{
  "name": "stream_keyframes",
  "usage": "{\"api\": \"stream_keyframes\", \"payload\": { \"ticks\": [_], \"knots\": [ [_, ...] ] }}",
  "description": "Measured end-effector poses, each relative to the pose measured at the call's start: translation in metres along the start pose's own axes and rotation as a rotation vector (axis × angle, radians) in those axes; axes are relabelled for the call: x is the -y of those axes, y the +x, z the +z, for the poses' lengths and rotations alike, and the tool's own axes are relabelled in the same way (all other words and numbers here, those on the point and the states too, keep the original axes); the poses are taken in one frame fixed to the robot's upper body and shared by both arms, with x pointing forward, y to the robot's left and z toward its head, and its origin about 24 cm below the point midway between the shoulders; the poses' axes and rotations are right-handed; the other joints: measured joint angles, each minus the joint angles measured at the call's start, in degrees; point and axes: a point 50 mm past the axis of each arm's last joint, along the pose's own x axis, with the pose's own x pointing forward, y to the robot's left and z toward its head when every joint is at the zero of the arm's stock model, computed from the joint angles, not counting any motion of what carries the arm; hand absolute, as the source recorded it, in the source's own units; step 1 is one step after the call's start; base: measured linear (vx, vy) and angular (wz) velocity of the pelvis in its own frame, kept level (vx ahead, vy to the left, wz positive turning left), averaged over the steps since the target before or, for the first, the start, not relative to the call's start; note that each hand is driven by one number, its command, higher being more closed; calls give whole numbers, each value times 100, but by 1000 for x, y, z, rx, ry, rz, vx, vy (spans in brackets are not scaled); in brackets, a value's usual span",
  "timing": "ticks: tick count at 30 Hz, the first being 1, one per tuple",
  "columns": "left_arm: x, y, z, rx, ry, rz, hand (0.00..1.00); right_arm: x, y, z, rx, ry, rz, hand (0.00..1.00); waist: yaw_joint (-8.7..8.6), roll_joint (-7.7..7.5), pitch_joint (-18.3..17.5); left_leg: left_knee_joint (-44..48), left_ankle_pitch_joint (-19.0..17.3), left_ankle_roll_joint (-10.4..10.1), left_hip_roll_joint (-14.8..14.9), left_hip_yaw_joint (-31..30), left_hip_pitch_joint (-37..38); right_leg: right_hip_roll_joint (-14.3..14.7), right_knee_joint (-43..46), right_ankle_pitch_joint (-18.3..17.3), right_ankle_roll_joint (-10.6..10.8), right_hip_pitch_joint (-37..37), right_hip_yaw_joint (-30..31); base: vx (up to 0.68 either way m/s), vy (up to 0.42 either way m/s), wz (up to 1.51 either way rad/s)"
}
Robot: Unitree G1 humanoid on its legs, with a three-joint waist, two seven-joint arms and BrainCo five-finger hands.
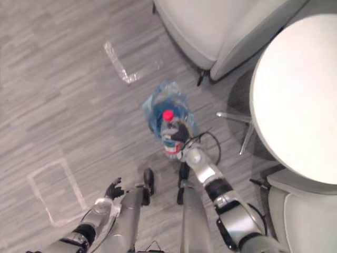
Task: Gather rubbish on tea table into small bin, then transfer packed bag to large trash can.
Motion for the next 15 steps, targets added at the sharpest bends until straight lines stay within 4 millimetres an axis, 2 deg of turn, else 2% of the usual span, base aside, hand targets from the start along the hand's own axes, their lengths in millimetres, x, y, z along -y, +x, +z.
{"api": "stream_keyframes", "payload": {
  "ticks": [4, 5, 7, 9, 13, 15],
  "knots": [
    [4, 7, 25, 71, -64, 20, 0, 18, 15, 19, 55, -13, -81, 100, 45, 2, 46, 357, -42, 21, 33, -152, -747, -52, 332, -52, -75, -636, -174, -100, -9, 19],
    [4, 9, 37, 108, -87, 26, 0, 26, 20, 25, 72, -13, -112, 100, 99, 1, 46, 457, -45, 18, 32, -192, -1004, -100, 465, -90, -114, -880, -254, -30, -3, 14],
    [6, 10, 47, 137, -120, 28, 0, 34, 24, 31, 88, -17, -145, 100, 146, 1, 48, 534, -15, -28, 32, -234, -1233, -127, 578, -127, -153, -1086, -308, -11, -4, 18],
    [7, 10, 54, 171, -139, 29, 0, 45, 29, 37, 102, -25, -190, 100, 237, -3, 49, 623, -4, -45, 32, -284, -1403, -160, 752, -220, -201, -1257, -364, 30, -2, 19],
    [8, 10, 58, 190, -169, 44, 0, 65, 40, 58, 153, 8, -276, 100, 266, -5, 48, 633, 9, -68, -1, -356, -1591, -215, 911, -328, -215, -1457, -414, 46, -2, 16],
    [7, 10, 59, 195, -174, 46, 0, 70, 42, 59, 147, 25, -299, 100, 265, -5, 48, 631, 16, -80, -19, -405, -1630, -238, 946, -364, -245, -1486, -461, 39, 3, 14]
  ]
}}
